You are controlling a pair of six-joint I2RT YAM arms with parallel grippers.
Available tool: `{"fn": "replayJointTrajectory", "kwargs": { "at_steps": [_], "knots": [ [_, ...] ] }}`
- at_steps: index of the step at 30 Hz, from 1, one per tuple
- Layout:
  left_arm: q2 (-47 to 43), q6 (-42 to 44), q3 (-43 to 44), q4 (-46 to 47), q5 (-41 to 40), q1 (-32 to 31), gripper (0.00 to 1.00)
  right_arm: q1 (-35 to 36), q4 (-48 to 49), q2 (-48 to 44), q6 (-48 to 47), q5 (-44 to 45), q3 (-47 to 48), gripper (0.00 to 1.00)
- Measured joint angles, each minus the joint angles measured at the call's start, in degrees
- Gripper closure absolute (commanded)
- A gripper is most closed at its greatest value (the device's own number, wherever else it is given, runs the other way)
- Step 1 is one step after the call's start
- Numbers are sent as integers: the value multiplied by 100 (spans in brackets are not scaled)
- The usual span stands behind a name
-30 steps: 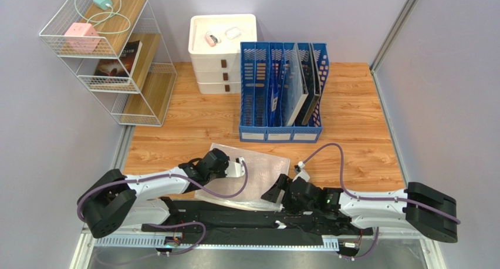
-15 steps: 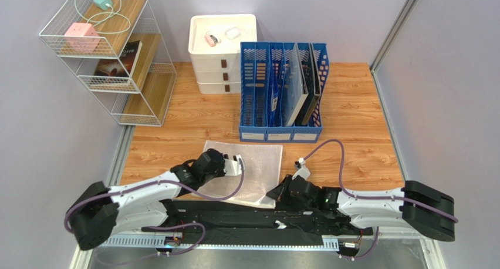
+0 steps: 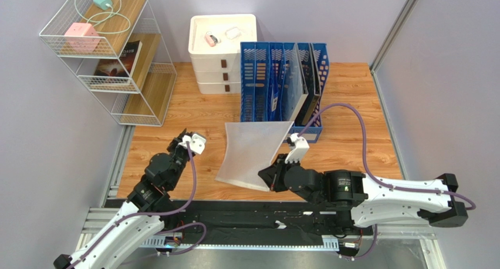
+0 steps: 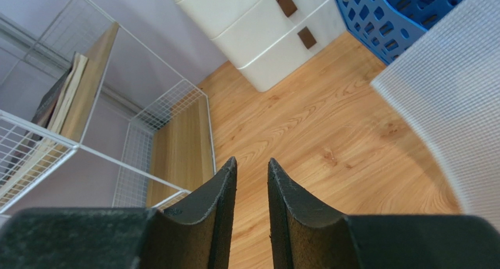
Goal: Organize the desk
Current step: Pick up the storage bag from the corner of the board.
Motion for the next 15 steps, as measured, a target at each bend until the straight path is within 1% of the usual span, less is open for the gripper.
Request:
{"fn": "replayJointTrajectory", "kwargs": {
  "at_steps": [2, 3, 4, 5, 9, 13, 15],
  "knots": [
    [83, -48, -79, 136, -11, 39, 67, 308, -667, 487, -289, 337, 951, 100],
    [195, -72, -155, 205, -17, 48, 67, 507, -1178, 909, -444, 579, 1679, 100],
    [356, -90, -219, 243, -20, 50, 67, 619, -1405, 1196, -542, 728, 2170, 100],
    [516, -103, -262, 245, -28, 52, 67, 748, -1899, 1576, -634, 933, 2848, 100],
    [831, -144, -391, 232, -37, 57, 67, 979, -3274, 2863, -896, 1526, 5174, 100],
    [625, -160, -439, 229, -31, 74, 67, 992, -3971, 3858, -1261, 1888, 7119, 100],
    [531, -166, -439, 247, -31, 92, 67, 992, -4124, 4151, -1478, 1998, 7814, 100]
  ]
}}
